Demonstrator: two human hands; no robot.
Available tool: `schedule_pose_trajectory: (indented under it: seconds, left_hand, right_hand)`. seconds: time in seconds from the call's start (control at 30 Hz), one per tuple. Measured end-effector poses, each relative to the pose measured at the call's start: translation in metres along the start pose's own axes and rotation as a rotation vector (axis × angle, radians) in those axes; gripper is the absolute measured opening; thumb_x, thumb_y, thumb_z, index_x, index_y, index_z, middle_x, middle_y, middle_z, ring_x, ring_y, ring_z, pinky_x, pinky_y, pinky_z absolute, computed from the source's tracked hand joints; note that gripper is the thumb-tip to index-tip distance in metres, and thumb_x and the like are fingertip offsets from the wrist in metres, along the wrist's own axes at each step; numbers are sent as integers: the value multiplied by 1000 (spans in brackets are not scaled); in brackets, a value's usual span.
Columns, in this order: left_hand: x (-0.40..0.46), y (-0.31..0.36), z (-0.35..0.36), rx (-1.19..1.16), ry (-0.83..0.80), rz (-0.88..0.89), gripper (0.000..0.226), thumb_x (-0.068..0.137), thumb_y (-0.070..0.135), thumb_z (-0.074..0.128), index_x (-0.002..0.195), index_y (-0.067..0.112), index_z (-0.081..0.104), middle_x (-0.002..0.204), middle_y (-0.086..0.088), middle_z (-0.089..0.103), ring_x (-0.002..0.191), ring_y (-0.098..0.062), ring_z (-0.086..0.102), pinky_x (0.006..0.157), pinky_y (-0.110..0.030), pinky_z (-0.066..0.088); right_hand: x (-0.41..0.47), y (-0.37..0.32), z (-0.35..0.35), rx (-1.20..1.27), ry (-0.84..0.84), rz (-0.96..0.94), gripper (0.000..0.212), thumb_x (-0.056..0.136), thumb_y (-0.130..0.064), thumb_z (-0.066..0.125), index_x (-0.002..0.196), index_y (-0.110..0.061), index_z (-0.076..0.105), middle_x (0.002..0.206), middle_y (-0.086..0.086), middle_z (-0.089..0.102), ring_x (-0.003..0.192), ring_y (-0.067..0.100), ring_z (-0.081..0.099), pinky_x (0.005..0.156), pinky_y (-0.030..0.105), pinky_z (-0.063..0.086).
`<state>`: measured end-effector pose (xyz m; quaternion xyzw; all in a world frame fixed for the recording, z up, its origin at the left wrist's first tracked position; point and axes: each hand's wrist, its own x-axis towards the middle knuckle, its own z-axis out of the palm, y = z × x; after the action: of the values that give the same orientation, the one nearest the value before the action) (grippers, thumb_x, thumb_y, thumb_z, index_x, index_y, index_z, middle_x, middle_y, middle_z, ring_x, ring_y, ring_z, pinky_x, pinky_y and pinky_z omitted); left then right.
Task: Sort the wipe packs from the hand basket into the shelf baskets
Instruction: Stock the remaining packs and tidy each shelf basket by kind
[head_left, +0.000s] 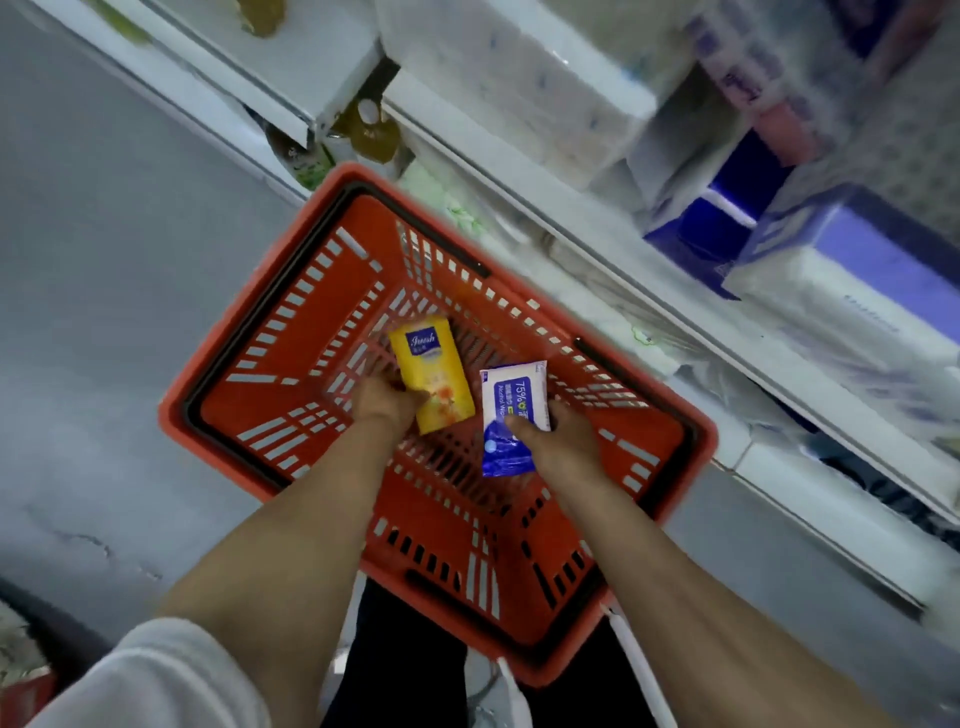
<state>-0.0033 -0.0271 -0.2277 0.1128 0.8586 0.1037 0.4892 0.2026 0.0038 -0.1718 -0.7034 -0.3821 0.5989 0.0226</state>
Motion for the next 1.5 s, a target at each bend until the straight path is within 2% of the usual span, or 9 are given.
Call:
schedule_pose_trajectory:
  seconds: [0.13, 0.23, 0.4, 0.47, 0.63, 0.83, 1.03, 1.33, 1.5]
  left_hand:
    - [-49, -14, -23, -234, -71, 23, 12, 84, 5, 73, 83, 7, 61, 95, -17, 68, 95, -33, 63, 79, -39, 53]
    - [-94, -21, -40, -296, -103, 119, 27, 88, 0, 64, 67, 15, 58, 75, -6, 62, 84, -22, 57, 78, -30, 42]
    - [-144, -19, -50, -304, -112, 171, 16, 91, 14, 67, 77, 19, 62, 85, 2, 64, 87, -16, 55, 85, -27, 36]
    - [-146, -15, -44, -278, -104, 192, 9, 90, 18, 69, 85, 13, 63, 91, -2, 65, 95, -21, 58, 86, -29, 38]
    - [-123, -13, -2, -114, -112, 192, 36, 84, 34, 75, 104, 5, 67, 108, -16, 70, 100, -35, 63, 86, -45, 49]
    - [-78, -26, 62, -142, -116, 293, 51, 79, 12, 80, 124, 1, 60, 124, -15, 65, 115, -28, 61, 104, -46, 45]
    - [-32, -36, 85, 25, -7, 190, 71, 62, 28, 91, 122, 8, 58, 124, -13, 65, 113, -30, 63, 97, -46, 51]
    - [-35, -18, 76, 287, -71, 216, 48, 67, 30, 88, 107, 11, 72, 109, -12, 72, 97, -27, 68, 79, -28, 50]
    - [-86, -6, 41, -27, -199, 245, 35, 74, 23, 84, 100, 9, 66, 105, -14, 72, 93, -30, 69, 88, -47, 54]
  right_hand:
    - [-50, 3, -7, 211, 74, -27, 17, 84, -23, 77, 98, -25, 67, 97, 0, 74, 82, 15, 73, 71, 31, 59]
    - [-97, 2, -17, 424, 130, -61, 18, 83, -18, 77, 99, -21, 70, 91, -3, 77, 76, 12, 74, 61, 21, 56]
    - [-159, 8, -34, 584, 256, -40, 14, 83, -19, 77, 91, -23, 67, 92, 3, 76, 78, 18, 74, 70, 32, 60]
    - [-168, 14, -41, 604, 276, -45, 14, 84, -20, 77, 92, -23, 65, 94, 2, 76, 75, 14, 74, 64, 27, 59]
    - [-150, 30, -56, 477, 303, -70, 17, 86, -21, 75, 100, -21, 64, 99, 2, 74, 81, 13, 72, 73, 30, 59]
    - [-131, 50, -63, 398, 303, -157, 16, 85, -28, 75, 99, -28, 67, 90, -11, 74, 77, 2, 71, 62, 18, 55]
    - [-126, 63, -56, 401, 369, -186, 29, 81, -33, 79, 106, -23, 70, 95, -8, 75, 80, 4, 72, 71, 28, 60]
    - [-128, 61, -44, 396, 438, -182, 28, 82, -35, 78, 106, -25, 67, 96, -9, 75, 82, 3, 72, 72, 32, 61]
    - [-144, 51, -38, 325, 521, -211, 20, 85, -31, 73, 87, -37, 54, 83, -21, 66, 83, 4, 70, 67, 26, 57]
